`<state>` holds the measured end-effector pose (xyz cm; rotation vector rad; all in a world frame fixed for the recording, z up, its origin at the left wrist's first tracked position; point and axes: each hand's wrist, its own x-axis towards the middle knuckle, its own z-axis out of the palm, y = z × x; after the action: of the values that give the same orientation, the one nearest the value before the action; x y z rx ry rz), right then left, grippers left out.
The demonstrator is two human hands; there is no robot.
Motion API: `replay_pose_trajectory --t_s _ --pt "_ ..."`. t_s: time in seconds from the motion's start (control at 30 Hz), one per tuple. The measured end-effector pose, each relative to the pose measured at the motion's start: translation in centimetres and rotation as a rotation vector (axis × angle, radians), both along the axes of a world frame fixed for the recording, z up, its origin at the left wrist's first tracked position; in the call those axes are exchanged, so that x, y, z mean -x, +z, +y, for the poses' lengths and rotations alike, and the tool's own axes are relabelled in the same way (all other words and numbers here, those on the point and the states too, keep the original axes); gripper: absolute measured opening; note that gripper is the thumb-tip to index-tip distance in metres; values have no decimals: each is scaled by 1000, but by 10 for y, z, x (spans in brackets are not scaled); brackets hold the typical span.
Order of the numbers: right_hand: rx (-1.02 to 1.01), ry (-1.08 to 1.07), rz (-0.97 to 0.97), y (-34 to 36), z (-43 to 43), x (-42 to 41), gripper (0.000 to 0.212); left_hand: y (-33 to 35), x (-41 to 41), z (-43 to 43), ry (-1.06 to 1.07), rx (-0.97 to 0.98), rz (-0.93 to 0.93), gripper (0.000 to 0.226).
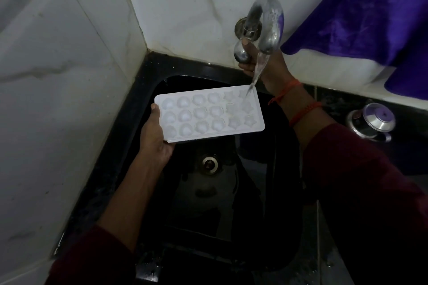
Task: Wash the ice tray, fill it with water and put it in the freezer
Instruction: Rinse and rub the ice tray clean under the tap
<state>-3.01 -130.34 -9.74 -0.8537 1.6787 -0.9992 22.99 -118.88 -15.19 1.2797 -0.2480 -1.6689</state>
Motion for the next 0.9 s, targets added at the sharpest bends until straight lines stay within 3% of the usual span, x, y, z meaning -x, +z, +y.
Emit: replay_pose_trajectory --t_s 0.07,0.17,0.33,0.43,0.57,0.9 --pt "33 37 79 -6 8 -2 22 -1 1 -1 1 -2 -3 56" --pt "73 127 334 -3 34 -12 50 -3 2 -1 9 0 -16 57" --pt "239 372 801 -13 92 -20 56 -5 7 0 16 -9 -13 57" --pt "159 527 1051 -40 114 -19 71 -4 13 2 29 -34 3 53" --pt "148 552 1328 -52 144 -35 80 -7 21 10 24 -89 55 56" --pt "321 692 1310 -65 161 -82 64 -19 44 21 -13 -80 233 63"
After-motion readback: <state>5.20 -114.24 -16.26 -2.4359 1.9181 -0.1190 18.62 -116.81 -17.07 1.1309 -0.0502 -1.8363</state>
